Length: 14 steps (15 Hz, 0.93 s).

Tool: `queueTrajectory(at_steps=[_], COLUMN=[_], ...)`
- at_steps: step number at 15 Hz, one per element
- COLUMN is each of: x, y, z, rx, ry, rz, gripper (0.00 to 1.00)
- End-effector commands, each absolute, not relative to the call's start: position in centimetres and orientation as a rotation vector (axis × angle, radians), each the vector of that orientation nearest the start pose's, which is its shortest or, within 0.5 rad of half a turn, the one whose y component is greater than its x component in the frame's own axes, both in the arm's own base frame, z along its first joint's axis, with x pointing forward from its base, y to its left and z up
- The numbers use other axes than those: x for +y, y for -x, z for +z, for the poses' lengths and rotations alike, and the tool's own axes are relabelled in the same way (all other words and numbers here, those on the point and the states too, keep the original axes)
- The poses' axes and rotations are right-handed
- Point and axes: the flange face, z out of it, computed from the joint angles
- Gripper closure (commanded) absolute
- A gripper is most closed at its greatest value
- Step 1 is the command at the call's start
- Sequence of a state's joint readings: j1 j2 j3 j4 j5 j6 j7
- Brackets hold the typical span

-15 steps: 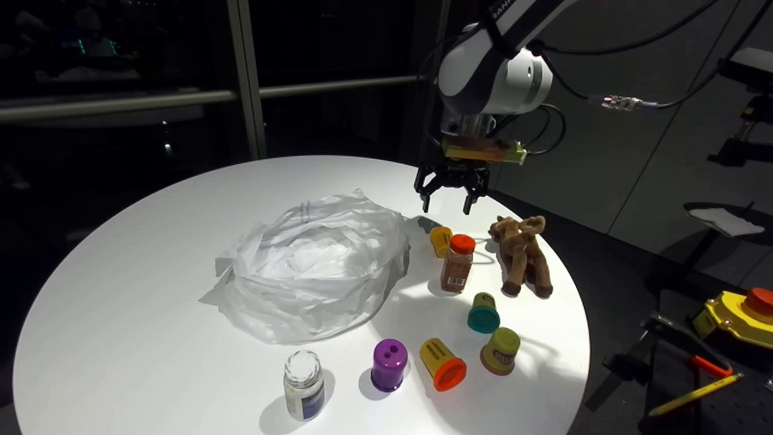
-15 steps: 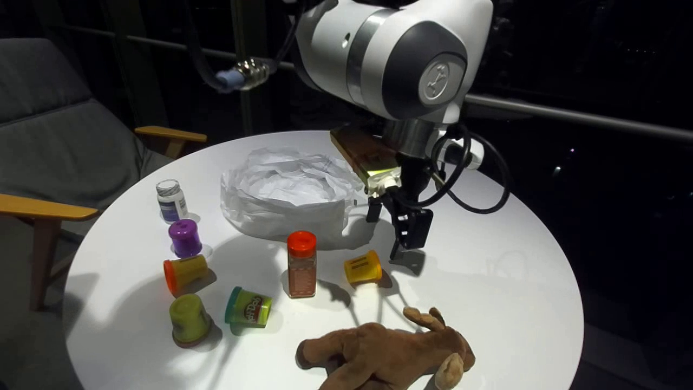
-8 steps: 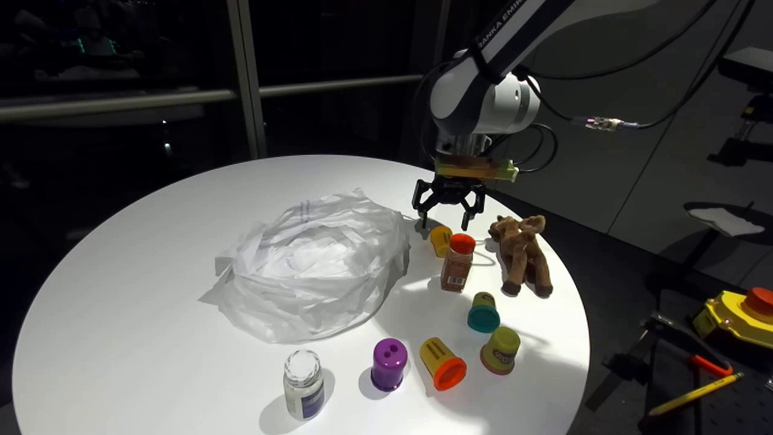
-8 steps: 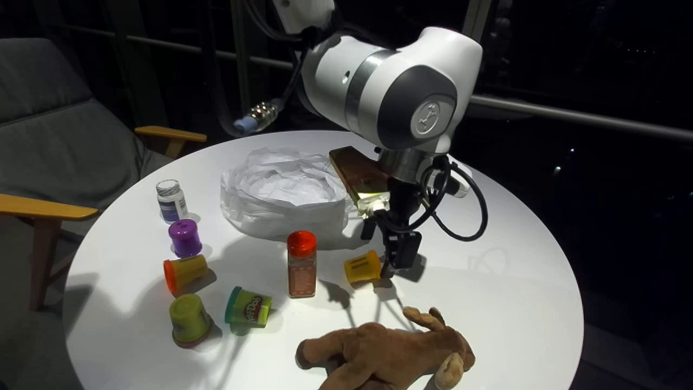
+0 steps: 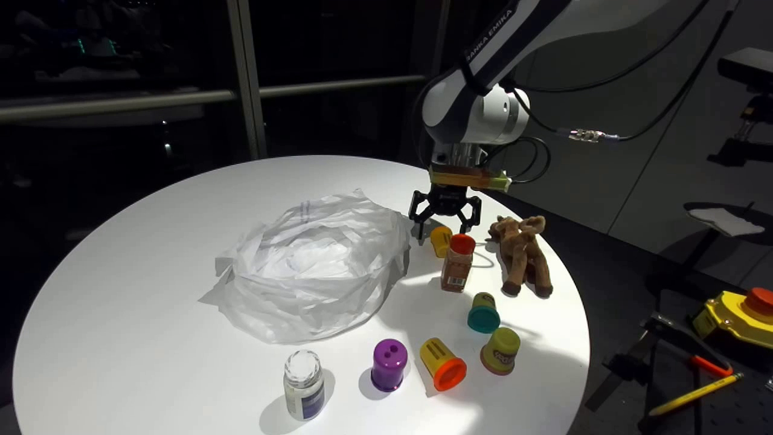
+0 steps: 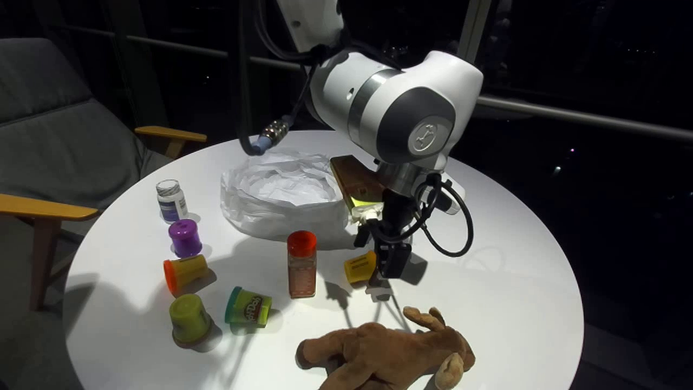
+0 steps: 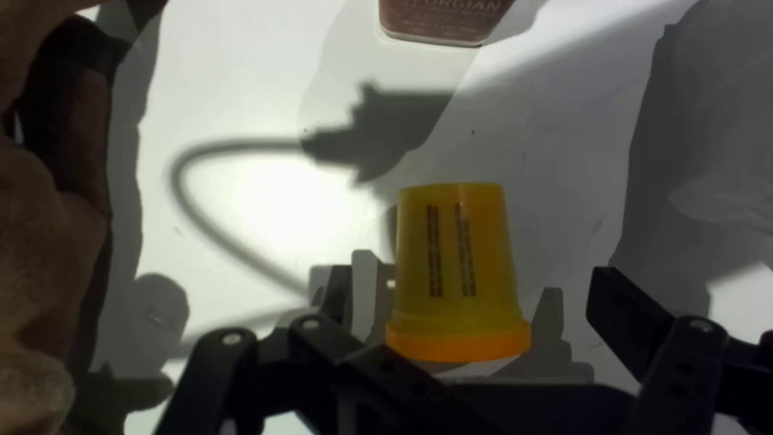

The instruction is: Pick up all the objects from the table and put them on the plastic

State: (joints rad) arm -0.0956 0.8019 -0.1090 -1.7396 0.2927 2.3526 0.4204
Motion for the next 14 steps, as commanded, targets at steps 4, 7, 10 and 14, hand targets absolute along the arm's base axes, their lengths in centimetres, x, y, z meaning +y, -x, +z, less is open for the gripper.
queueTrajectory(at_steps=[4, 7, 10, 14], x=[-12.4, -12.1, -11.8, -11.2], y=[-62.8, -62.5, -62.5, -62.2], z=[9.4, 9.4, 10.0, 11.4], rx=[1.271, 1.287, 1.308, 1.365], ry=[2.700, 2.688, 2.681, 2.681], rz=[0.319, 0.279, 0.202, 0.045], gripper=[0.26, 0.38, 0.62, 0.81])
